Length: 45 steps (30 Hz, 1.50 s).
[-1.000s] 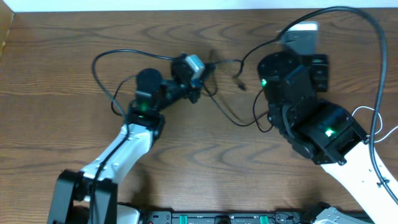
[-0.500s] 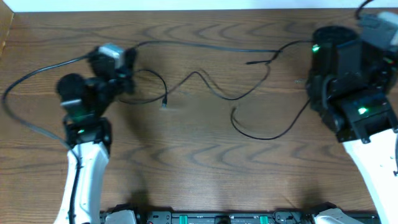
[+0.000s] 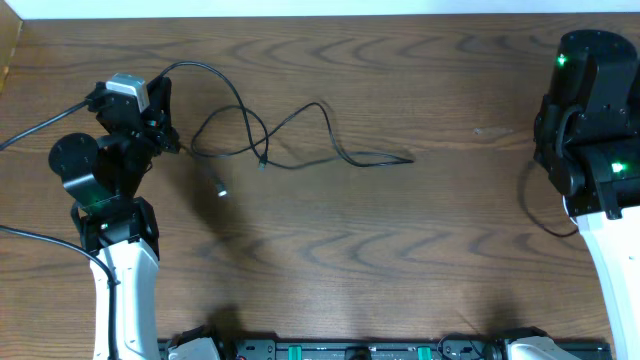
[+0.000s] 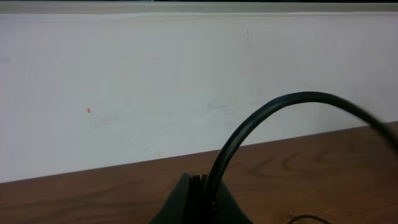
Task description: Untangle cables
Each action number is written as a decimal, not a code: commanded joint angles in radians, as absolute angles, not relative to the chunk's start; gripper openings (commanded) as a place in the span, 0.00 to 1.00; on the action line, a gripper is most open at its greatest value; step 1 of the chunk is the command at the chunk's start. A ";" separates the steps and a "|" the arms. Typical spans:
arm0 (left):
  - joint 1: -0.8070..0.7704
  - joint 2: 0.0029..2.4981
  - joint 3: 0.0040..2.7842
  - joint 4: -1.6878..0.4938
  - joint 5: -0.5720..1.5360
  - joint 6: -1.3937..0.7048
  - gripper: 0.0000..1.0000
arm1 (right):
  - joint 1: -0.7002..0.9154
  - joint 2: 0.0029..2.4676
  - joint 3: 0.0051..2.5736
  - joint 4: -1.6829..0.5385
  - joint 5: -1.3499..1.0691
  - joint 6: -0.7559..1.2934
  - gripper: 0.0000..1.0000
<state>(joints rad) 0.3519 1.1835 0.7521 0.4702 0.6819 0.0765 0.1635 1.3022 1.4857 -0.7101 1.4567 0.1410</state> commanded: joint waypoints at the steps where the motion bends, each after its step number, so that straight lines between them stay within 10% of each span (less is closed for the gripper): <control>1: 0.355 1.174 0.758 0.472 0.692 0.048 0.07 | 0.155 1.298 1.491 -0.707 1.490 0.160 0.01; 20: 0.340 1.176 0.758 0.472 0.733 0.031 0.08 | -0.440 1.326 1.491 -0.387 0.664 0.067 0.02; 34: 0.273 1.175 0.758 0.472 0.733 0.031 0.07 | -0.579 1.559 1.491 -0.326 0.570 -0.146 0.01; 41: 0.269 1.175 0.758 0.472 0.733 0.031 0.09 | -0.536 1.563 1.491 -0.482 0.170 -0.008 0.92; 45: 0.269 1.175 0.758 0.472 0.733 0.031 0.17 | -0.466 1.562 1.491 -0.686 0.019 0.093 0.99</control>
<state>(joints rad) 0.2718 1.1835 0.7521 0.4694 0.7273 0.0402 -0.5156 1.5764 1.4872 -0.6159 0.2111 -0.0135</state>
